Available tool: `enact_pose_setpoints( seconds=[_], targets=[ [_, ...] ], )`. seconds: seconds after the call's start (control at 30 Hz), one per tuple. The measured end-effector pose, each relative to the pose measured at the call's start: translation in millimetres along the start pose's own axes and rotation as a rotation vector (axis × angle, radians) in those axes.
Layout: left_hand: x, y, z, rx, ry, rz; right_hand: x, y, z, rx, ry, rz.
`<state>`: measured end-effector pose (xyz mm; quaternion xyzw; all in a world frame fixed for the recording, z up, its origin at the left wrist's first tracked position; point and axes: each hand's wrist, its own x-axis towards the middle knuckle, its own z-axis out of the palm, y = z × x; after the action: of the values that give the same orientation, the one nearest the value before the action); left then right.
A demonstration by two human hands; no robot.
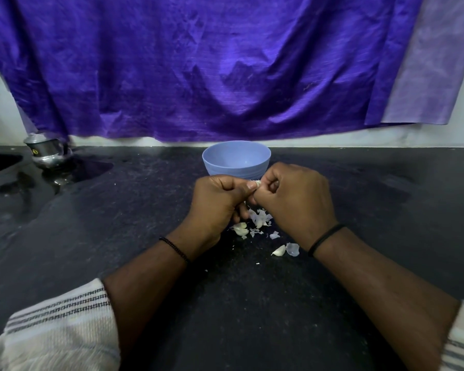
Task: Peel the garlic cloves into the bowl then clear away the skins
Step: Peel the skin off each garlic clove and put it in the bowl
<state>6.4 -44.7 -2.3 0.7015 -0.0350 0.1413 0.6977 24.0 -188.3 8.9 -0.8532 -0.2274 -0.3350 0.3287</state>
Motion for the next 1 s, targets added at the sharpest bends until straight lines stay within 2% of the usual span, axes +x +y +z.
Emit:
enact_pose_setpoints(
  seconds=[0.2, 0.37, 0.63, 0.83, 0.93, 1.0],
  targets=[
    [4, 0, -4, -0.049, -0.074, 0.003, 1, 2, -2, 0.162, -0.055, 0.197],
    [6, -1, -6, -0.071, -0.153, -0.048, 1, 3, -3, 0.215, -0.066, 0.256],
    [10, 4, -11, -0.167, -0.15, -0.096, 3, 7, -2, 0.245, -0.076, 0.376],
    [11, 4, -13, -0.152, -0.101, -0.095, 2, 9, -11, -0.126, -0.382, 0.255],
    [10, 4, -13, -0.112, -0.103, -0.083, 2, 11, -13, -0.137, -0.384, 0.193],
    [9, 4, -13, -0.106, -0.098, -0.079, 3, 13, -13, -0.062, -0.309, 0.191]
  ],
)
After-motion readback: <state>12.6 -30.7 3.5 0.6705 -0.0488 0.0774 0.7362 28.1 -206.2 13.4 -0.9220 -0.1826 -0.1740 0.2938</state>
